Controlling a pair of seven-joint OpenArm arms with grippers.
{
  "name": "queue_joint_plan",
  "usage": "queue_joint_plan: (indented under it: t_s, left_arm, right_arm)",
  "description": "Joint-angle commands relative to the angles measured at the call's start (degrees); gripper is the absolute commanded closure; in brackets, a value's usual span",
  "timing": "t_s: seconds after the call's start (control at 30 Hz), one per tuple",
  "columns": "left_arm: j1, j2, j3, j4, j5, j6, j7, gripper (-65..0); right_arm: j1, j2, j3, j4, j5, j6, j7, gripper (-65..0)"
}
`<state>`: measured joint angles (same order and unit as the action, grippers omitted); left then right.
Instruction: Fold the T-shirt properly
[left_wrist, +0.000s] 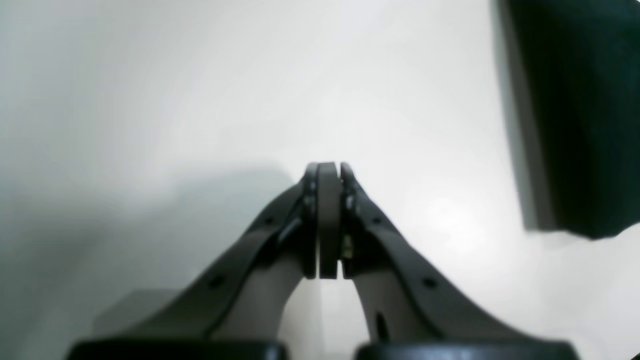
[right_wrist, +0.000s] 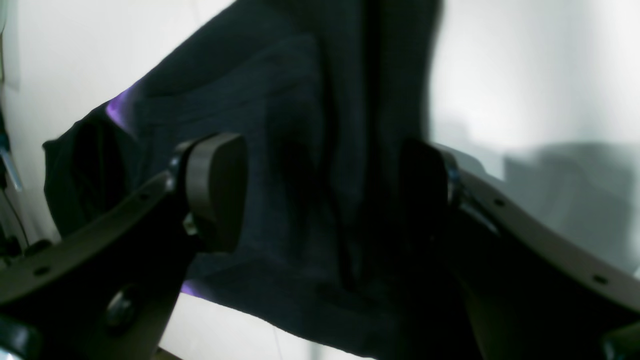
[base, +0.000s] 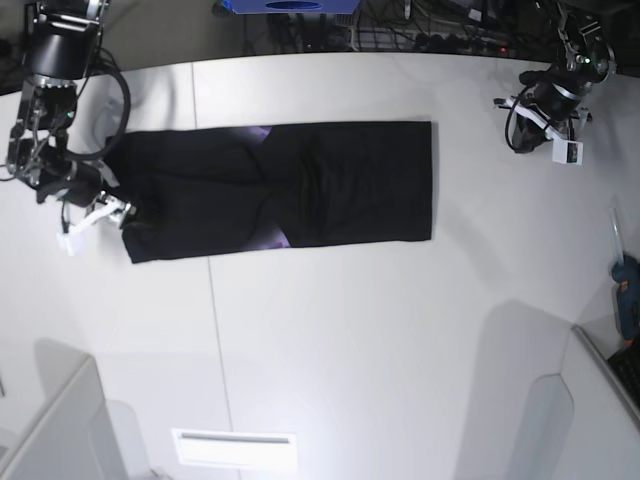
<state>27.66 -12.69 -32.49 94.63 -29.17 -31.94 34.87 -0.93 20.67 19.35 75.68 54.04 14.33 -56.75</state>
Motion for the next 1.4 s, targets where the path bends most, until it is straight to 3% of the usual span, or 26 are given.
queue_joint_plan:
  t_s: [0.0, 0.37, 0.47, 0.63, 0.77, 0.83, 1.0, 1.07, 1.17, 1.37]
  left_arm:
    - [-0.01, -0.72, -0.34, 0.62, -0.77, -0.36, -1.51, 0.0]
    - [-3.18, -0.54, 1.50, 0.62, -0.50, -0.28, -1.25, 0.0]
    - [-4.23, -0.28, 4.84, 0.62, 3.45, -0.28, -1.42, 0.0]
    - [-7.48, 3.24, 6.16, 0.62, 9.43, -0.28, -1.25, 0.0]
    - [-9.33, 3.68, 6.78, -1.05, 11.63, -0.28, -1.25, 0.0]
    - [-10.82, 3.68, 6.78, -3.16, 11.72, -0.28, -1.25, 0.0]
    - [-13.90, 3.68, 6.95, -7.38, 11.89, -0.28, -1.16, 0.0]
    - [-14.69, 3.50, 9.06, -8.17, 11.89, -0.28, -1.16, 0.0]
    - [-15.04, 3.33, 13.02, -9.14, 11.89, -0.19, -1.33, 0.0]
    - [-16.98, 3.85, 17.50, -9.31, 11.89, -0.10, -1.25, 0.0]
  right_arm:
    - [0.36, 1.18, 0.12, 0.94, 1.12, 0.40, 0.62, -44.3]
    - [-3.16, -1.46, -1.29, 0.85, -2.57, 0.40, 0.00, -44.0]
    - [-3.33, -1.46, -5.77, 0.67, -2.57, 0.40, 0.71, -44.0]
    - [-3.69, -1.54, -5.95, 0.41, -2.57, 0.40, 2.82, -43.8]
    - [-4.21, -1.46, -5.95, 0.41, -2.57, 0.40, 3.08, -42.9]
    - [-4.21, -1.46, -5.95, 0.41, -2.57, 0.40, 3.08, -37.1]
    - [-4.21, -1.46, -5.95, 0.41, -3.45, 0.40, 6.42, -11.3]
    - [-4.21, -1.46, -6.04, 0.41, -4.59, 0.40, 7.21, -4.5]
    - [-4.13, -1.54, -6.04, 0.41, -6.52, 0.31, 7.48, 0.0]
    - [-4.13, -2.25, -5.95, 1.73, -10.92, -0.13, 9.41, 0.0]
